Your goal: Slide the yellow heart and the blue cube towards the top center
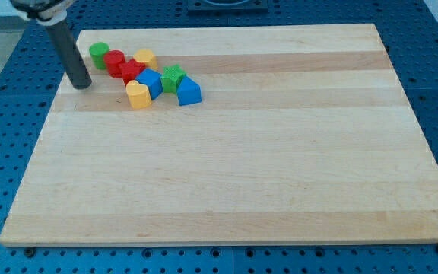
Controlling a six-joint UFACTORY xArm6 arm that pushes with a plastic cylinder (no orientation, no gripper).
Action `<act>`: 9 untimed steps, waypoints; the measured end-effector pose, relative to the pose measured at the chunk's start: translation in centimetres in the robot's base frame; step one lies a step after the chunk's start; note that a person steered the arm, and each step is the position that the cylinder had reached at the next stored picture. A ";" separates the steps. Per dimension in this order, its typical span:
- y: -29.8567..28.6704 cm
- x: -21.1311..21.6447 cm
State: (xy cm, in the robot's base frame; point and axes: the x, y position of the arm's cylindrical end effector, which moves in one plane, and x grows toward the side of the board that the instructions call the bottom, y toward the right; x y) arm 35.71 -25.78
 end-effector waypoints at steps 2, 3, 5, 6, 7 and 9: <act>3.0 6.0; 6.1 5.6; 10.3 3.3; 10.7 1.5; 12.3 0.4; 14.5 -3.4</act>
State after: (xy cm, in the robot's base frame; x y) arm 32.28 -11.27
